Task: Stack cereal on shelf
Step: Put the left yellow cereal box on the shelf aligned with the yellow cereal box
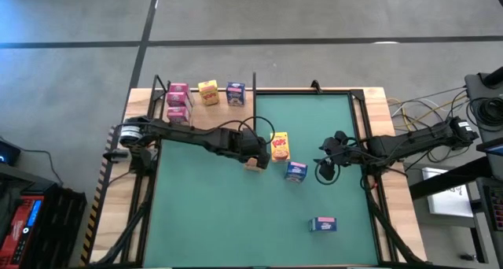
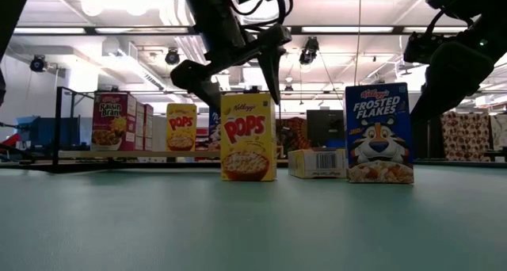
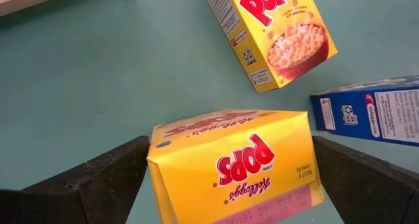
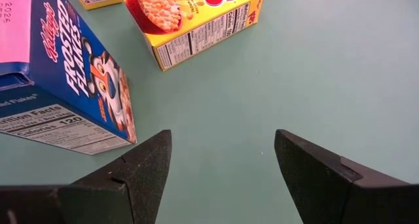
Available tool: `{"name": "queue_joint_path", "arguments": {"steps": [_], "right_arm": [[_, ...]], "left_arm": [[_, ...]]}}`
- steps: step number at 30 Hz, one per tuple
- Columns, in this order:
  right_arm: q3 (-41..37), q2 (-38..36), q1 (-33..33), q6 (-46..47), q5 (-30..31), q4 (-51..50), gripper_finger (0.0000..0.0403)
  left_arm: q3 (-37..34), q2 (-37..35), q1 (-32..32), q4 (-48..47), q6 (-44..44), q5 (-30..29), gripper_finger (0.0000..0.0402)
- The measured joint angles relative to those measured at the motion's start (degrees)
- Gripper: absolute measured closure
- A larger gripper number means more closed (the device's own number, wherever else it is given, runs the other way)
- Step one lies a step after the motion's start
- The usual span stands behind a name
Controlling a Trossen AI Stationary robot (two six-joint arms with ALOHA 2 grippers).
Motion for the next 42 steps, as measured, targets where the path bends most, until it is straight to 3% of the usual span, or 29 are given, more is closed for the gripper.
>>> {"name": "queue_joint_path", "arguments": {"steps": [4, 14, 26, 42], "right_arm": [[0.00, 0.00, 0.01, 0.00, 0.00, 0.00, 0.0142], [0.00, 0.00, -0.01, 0.00, 0.00, -0.02, 0.0142], [0.00, 0.00, -0.01, 0.00, 0.00, 0.00, 0.0142], [0.00, 0.00, 0.01, 0.00, 0.00, 0.00, 0.0142]], "left_arm": [[0.00, 0.00, 0.07, -0.53, -0.98, -0.27, 0.0011], [-0.68, -0.09, 0.23, -0.20, -1.92, -0.51, 0.0078], [-0.70, -0.37, 0.53, -4.31, -6.39, -1.41, 0.0081], [2.82, -1.35, 3.01, -17.34, -7.14, -3.66, 0.0085]]}}
